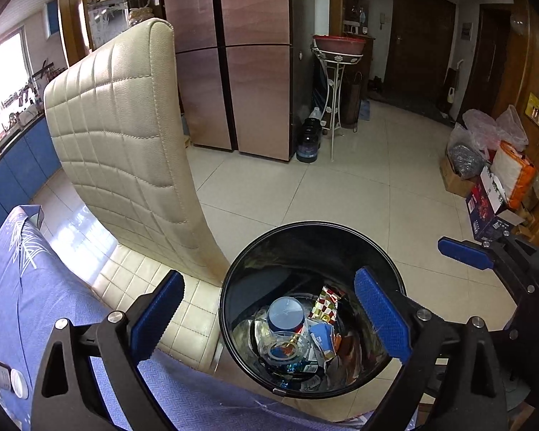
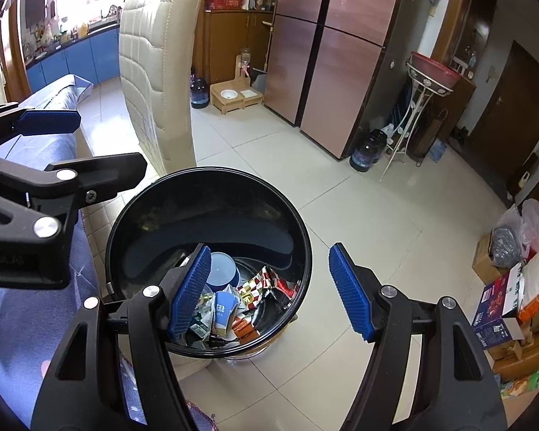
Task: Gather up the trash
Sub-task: 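Return both tools to the table toward the white tissue and bottle cap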
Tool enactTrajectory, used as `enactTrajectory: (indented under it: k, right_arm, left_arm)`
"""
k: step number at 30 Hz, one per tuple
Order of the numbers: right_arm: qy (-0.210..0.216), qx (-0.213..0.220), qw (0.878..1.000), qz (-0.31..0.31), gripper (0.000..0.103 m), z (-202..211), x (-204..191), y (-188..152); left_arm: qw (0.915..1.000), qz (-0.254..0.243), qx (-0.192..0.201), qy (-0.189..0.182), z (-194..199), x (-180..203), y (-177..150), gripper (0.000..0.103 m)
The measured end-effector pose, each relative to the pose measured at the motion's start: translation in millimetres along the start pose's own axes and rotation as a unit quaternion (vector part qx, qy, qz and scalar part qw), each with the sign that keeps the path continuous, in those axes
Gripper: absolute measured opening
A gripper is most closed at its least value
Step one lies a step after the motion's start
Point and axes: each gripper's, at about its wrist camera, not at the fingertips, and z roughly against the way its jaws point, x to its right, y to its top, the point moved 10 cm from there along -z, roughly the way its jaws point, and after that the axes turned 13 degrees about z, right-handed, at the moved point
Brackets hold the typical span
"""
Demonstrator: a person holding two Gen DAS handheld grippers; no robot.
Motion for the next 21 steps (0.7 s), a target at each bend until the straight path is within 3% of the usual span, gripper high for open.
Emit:
enactTrajectory:
  k: [10,21]
  right_arm:
    - [0.014,0.018,1.000,0.014,0.069,10.8,-16.4,12.3]
    - [0.059,0.058,0.994,0.070,0.069,19.8,-77.4,55.3]
  left_arm:
    - [0.9995,0.018,0.009,0.022,17.5,-22.4,-1.8,0.093]
    - [0.9933,0.073,0.028,0.085,55.9,-100.8,-14.7,0.093]
